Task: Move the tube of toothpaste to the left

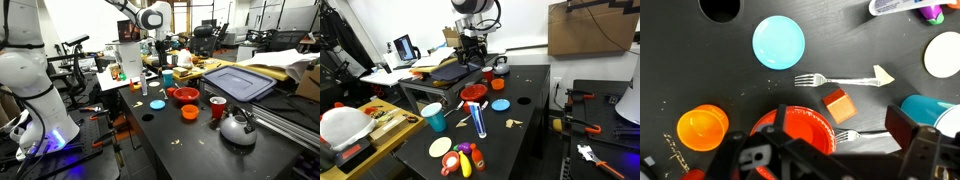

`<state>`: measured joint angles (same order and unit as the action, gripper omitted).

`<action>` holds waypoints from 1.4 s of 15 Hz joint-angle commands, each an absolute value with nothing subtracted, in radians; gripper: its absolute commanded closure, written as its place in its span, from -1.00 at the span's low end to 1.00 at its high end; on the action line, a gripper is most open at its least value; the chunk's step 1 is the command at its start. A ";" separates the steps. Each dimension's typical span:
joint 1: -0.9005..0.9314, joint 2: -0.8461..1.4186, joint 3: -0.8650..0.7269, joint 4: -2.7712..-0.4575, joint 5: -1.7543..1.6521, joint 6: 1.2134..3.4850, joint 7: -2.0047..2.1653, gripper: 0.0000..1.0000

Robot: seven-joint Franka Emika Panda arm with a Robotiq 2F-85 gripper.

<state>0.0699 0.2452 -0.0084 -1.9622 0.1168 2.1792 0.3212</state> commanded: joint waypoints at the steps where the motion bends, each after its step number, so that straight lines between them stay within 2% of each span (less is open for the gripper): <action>1: 0.063 0.236 -0.024 -2.014 0.092 2.209 0.362 -1.00; 21: 0.031 0.255 -0.027 -2.225 -0.030 2.402 0.113 -1.00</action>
<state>0.0382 0.2699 -0.0424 -2.1844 -0.0149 2.3599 0.1688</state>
